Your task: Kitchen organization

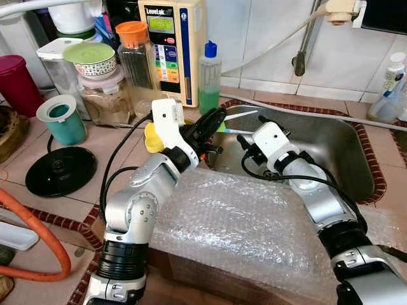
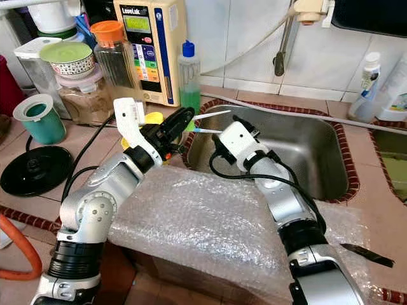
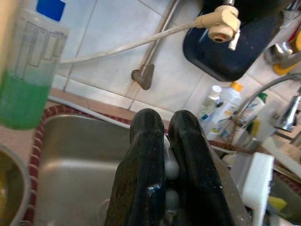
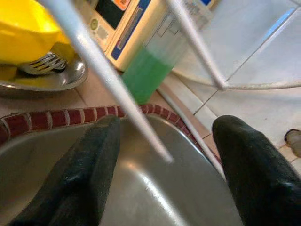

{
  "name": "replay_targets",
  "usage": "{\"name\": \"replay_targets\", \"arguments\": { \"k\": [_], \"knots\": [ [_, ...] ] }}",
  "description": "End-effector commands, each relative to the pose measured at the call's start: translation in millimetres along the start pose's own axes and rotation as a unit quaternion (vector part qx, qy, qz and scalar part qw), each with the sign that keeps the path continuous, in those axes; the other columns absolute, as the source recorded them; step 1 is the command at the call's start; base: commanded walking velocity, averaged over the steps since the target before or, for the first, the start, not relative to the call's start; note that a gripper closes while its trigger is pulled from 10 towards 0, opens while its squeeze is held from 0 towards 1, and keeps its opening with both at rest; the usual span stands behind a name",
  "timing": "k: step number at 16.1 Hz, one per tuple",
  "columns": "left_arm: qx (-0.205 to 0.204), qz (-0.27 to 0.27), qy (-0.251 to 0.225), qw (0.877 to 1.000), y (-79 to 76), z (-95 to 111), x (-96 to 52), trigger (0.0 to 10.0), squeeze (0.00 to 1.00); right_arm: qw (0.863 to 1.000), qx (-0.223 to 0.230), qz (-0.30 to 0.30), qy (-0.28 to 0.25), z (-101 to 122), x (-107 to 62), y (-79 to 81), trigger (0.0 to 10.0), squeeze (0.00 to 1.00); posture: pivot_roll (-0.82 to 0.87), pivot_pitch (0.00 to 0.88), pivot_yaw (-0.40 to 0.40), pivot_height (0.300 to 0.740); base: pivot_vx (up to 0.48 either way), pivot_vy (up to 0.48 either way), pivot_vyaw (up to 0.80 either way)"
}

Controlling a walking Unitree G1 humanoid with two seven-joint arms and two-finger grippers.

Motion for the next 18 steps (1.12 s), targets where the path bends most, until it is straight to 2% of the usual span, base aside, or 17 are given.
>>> {"name": "replay_targets", "arguments": {
  "k": [1, 6, 8, 10, 13, 18],
  "knots": [
    [0.002, -0.004, -0.001, 1.0, -3.8, 2, 3.1, 9.9, 0.0, 1.0, -0.003, -0.011, -0.004, 3, 2.1, -7.3, 10.0, 0.0, 0.05, 0.0, 0.045, 0.74, 0.0, 0.0, 0.0],
    [0.011, 0.012, 0.006, 1.0, 5.7, -1, 2.5, 10.0, 0.0, 0.999, 0.022, -0.043, -0.011, 5, 0.6, -10.5, 10.0, 0.0, 0.04, 0.0, 0.08, 0.74, 0.0, 0.0, 0.0],
    [0.01, 0.014, 0.012, 1.0, 8.8, -3, 3.7, 10.0, 0.0, 0.996, 0.05, -0.066, -0.017, 6, -1.5, -15.8, 10.0, 0.0, 0.04, 0.0, 0.09, 0.74, 0.0, 0.0, 0.0],
    [0.013, 0.016, 0.017, 1.0, 12.2, -5, 5.1, 10.0, 0.0, 0.996, 0.053, -0.074, -0.01, 5, -2.8, -17.2, 10.0, 0.0, 0.03, 0.0, 0.101, 0.74, 0.0, 0.0, 0.0],
    [0.013, 0.015, 0.024, 1.0, 16.2, -11, 10.1, 10.0, 0.0, 0.995, 0.055, -0.086, -0.011, 1, -13.4, -21.8, 10.0, 0.0, 0.0, 0.0, 0.111, 0.74, 0.0, 0.0, -0.73],
    [0.005, 0.016, 0.016, 1.0, 16.8, -18, 16.8, 10.0, 0.0, 0.995, 0.029, -0.092, 0.004, -6, -31.5, -29.5, 10.0, 0.0, -0.06, 0.0, 0.112, 0.74, 0.0, 0.0, 0.0]
  ]
}}
Point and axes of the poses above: a point about 5 cm out from each wrist's last joint towards the gripper, its own x axis pointing out of the wrist towards the gripper, its own z axis along the axis of the wrist's last joint, y = z × x, the point moved 5 cm from there along x, pointing out of the wrist towards the gripper, and after that the axes turned 7 degrees about -x, right-handed, at the moved point
